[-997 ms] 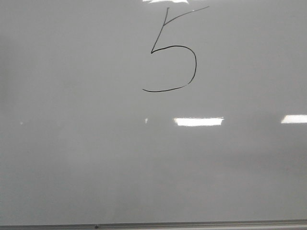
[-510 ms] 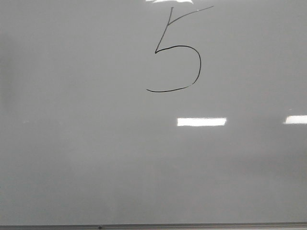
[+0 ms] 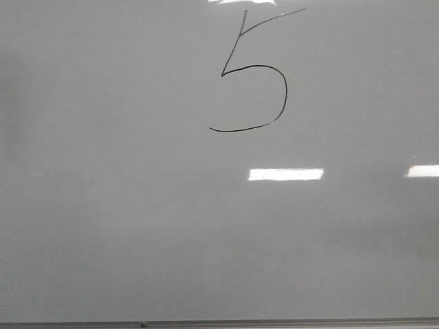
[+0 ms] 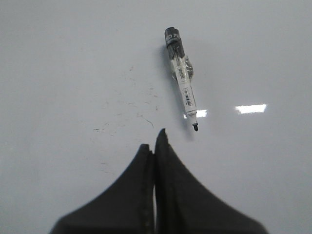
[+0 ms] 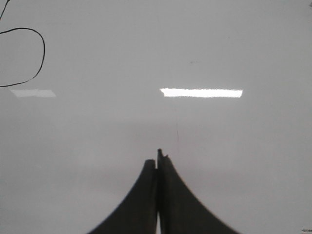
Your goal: Write number 5 on whiteboard
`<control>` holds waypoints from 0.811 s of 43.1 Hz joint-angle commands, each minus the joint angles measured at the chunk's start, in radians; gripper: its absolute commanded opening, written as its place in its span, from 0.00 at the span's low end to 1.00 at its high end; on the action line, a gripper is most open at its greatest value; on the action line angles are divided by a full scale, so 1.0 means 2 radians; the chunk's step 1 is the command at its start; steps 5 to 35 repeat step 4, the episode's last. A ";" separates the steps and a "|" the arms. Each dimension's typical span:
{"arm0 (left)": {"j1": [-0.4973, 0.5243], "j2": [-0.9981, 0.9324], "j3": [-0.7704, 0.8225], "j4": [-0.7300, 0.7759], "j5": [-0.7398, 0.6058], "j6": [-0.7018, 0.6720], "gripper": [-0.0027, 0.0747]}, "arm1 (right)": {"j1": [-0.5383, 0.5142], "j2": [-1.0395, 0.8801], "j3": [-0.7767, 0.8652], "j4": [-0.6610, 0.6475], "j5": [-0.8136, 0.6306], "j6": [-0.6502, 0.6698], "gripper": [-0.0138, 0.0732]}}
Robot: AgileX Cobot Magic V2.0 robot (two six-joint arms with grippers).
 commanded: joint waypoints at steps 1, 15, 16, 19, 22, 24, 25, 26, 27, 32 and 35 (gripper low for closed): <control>0.000 -0.007 0.001 -0.005 -0.043 -0.006 0.01 | -0.002 -0.010 -0.007 -0.005 -0.036 0.000 0.08; 0.000 -0.007 0.001 -0.005 -0.043 -0.006 0.01 | -0.002 -0.010 -0.007 -0.005 -0.036 0.000 0.08; 0.000 -0.007 0.001 -0.005 -0.043 -0.006 0.01 | -0.002 -0.010 -0.007 -0.005 -0.036 0.000 0.08; 0.000 -0.007 0.001 -0.005 -0.043 -0.006 0.01 | -0.002 -0.010 -0.007 -0.005 -0.036 0.000 0.08; 0.000 -0.007 0.001 -0.005 -0.043 -0.006 0.01 | -0.002 -0.010 -0.007 -0.005 -0.036 0.000 0.08; 0.000 -0.007 0.001 -0.005 -0.043 -0.006 0.01 | -0.002 -0.010 -0.007 -0.005 -0.036 0.000 0.08; 0.000 -0.007 0.001 -0.005 -0.043 -0.006 0.01 | -0.002 -0.010 -0.007 -0.005 -0.036 0.000 0.08; 0.000 -0.007 0.001 -0.005 -0.043 -0.006 0.01 | -0.002 -0.010 -0.007 -0.005 -0.036 0.000 0.08; 0.000 -0.007 0.001 -0.005 -0.043 -0.006 0.01 | -0.002 -0.010 -0.007 -0.005 -0.036 0.000 0.08; 0.000 -0.007 0.001 -0.005 -0.043 -0.006 0.01 | -0.002 -0.010 -0.007 -0.005 -0.036 0.000 0.08; 0.000 -0.007 0.001 -0.005 -0.043 -0.006 0.01 | -0.002 -0.010 -0.007 -0.005 -0.036 0.000 0.08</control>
